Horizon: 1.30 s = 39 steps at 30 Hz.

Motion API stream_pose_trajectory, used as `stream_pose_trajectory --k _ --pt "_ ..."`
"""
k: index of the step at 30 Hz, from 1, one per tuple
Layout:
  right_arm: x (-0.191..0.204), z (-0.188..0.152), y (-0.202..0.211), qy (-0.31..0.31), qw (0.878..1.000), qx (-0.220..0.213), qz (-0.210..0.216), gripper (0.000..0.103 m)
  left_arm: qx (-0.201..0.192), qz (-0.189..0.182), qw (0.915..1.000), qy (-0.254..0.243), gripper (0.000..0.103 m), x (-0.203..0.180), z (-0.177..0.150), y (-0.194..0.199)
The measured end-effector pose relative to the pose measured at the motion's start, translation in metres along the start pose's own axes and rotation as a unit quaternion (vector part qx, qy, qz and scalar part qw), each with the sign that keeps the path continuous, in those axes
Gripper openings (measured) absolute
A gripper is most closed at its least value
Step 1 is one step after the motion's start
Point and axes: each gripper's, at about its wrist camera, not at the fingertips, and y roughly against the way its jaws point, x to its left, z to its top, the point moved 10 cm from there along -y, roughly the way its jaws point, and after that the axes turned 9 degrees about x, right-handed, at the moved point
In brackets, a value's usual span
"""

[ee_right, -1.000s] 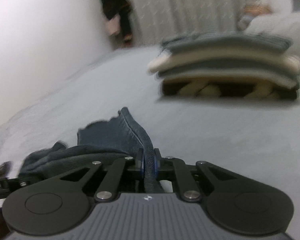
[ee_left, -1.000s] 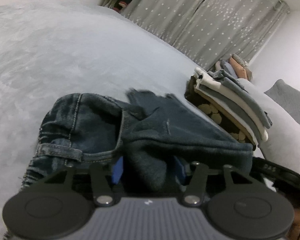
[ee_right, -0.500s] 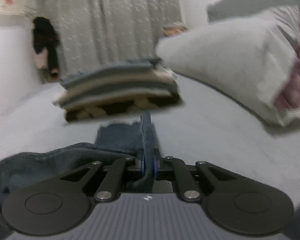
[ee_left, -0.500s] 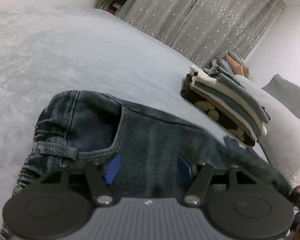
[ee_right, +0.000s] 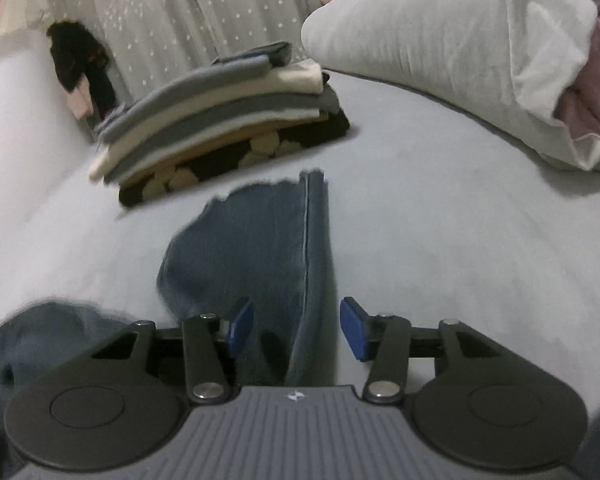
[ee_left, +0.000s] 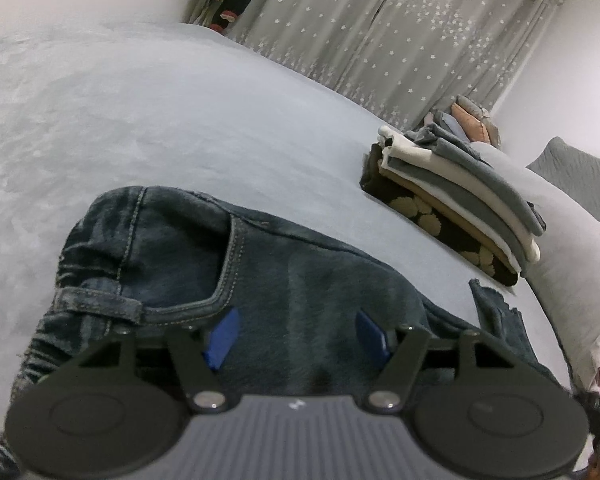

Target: Fold clothes

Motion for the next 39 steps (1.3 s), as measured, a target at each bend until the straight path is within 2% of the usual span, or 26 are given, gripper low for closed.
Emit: stream_pose_trajectory --k 7,9,11,13,16,20,23,26,28,31,33,37,39 --pt "-0.005 0.045 -0.061 -0.006 1.0 0.022 0.013 0.051 0.005 0.01 0.9999 -0.013 0.067 -0.006 -0.002 -0.009" --pt "0.001 0.049 -0.071 0.016 1.0 0.019 0.004 0.04 0.005 0.012 0.9998 -0.013 0.067 -0.007 -0.001 -0.011" --pt "0.004 0.053 -0.076 0.04 0.999 0.012 -0.007 0.016 0.004 0.014 0.9998 -0.013 0.067 -0.008 0.0 -0.014" --pt "0.005 0.056 -0.075 0.065 0.998 0.001 -0.019 0.01 0.004 0.016 0.9997 -0.016 0.067 -0.009 0.002 -0.016" --pt "-0.009 0.066 -0.059 0.072 0.995 -0.038 -0.051 0.009 0.001 0.023 0.9995 -0.023 0.067 -0.01 0.005 -0.018" --pt "-0.052 0.074 -0.032 0.041 0.99 -0.082 -0.108 0.009 -0.001 0.033 0.9991 -0.026 0.067 -0.01 0.005 -0.023" --pt "-0.086 0.071 -0.009 0.02 0.982 -0.113 -0.153 0.009 -0.003 0.043 0.9985 -0.034 0.067 -0.013 0.005 -0.025" --pt "-0.117 0.06 0.01 0.0 0.972 -0.132 -0.195 0.009 -0.004 0.05 0.9978 -0.045 0.067 -0.015 0.005 -0.025" --pt "-0.137 0.05 0.013 -0.018 0.968 -0.12 -0.221 0.009 -0.005 0.051 0.9975 -0.049 0.067 -0.015 0.007 -0.024" --pt "-0.156 0.032 0.002 -0.045 0.974 -0.069 -0.211 0.011 -0.007 0.057 0.9969 -0.054 0.067 -0.01 0.012 -0.017" --pt "-0.159 0.031 0.008 -0.05 0.975 -0.07 -0.205 0.014 -0.005 0.065 0.996 -0.061 0.067 -0.005 0.015 -0.011" --pt "-0.149 0.042 0.025 -0.045 0.976 -0.082 -0.196 0.033 -0.005 0.079 0.9948 -0.063 0.068 0.014 0.023 0.002" --pt "-0.137 0.047 0.032 -0.025 0.978 -0.092 -0.186 0.037 -0.008 0.085 0.9948 -0.056 0.069 0.024 0.028 0.009"
